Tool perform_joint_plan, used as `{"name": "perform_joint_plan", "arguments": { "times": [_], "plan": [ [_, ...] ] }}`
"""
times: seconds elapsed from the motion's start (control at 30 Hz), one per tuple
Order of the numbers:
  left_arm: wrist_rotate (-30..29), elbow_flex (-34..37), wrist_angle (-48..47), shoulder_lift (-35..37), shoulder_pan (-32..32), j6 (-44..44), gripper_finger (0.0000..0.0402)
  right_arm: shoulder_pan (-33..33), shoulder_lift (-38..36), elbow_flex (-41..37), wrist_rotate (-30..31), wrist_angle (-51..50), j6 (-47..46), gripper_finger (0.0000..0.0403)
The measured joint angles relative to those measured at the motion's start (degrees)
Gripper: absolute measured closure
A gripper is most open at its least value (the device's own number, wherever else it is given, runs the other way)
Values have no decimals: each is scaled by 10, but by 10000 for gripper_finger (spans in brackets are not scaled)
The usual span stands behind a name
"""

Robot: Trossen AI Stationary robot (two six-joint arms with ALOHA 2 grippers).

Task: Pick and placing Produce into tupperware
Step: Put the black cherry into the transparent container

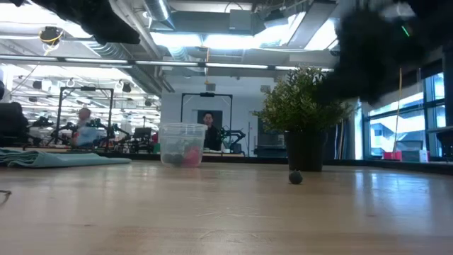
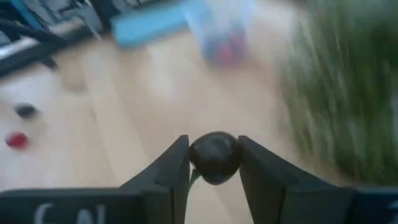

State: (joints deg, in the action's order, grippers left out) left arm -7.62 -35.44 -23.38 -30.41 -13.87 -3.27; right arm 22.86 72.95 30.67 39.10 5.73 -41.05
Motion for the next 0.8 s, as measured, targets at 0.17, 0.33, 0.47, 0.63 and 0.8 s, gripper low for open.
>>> {"name": "perform_joint_plan", "arguments": {
  "times": [0.17, 0.33, 0.47, 0.63, 0.8],
  "plan": [
    [-9, 0, 6, 0, 0, 0, 262, -46, -4, 153, 1, -25, 186, 281],
    [-9, 0, 5, 0, 0, -3, 262, -135, 3, 309, -66, -127, 282, 280],
    [-9, 0, 5, 0, 0, -4, 262, -228, 32, 420, -169, -218, 293, 280],
    [-9, 0, 5, 0, 0, -3, 262, -314, 114, 536, -259, -287, 290, 280],
    [-9, 0, 5, 0, 0, -3, 262, -348, 229, 625, -361, -304, 299, 280]
  ]
}}
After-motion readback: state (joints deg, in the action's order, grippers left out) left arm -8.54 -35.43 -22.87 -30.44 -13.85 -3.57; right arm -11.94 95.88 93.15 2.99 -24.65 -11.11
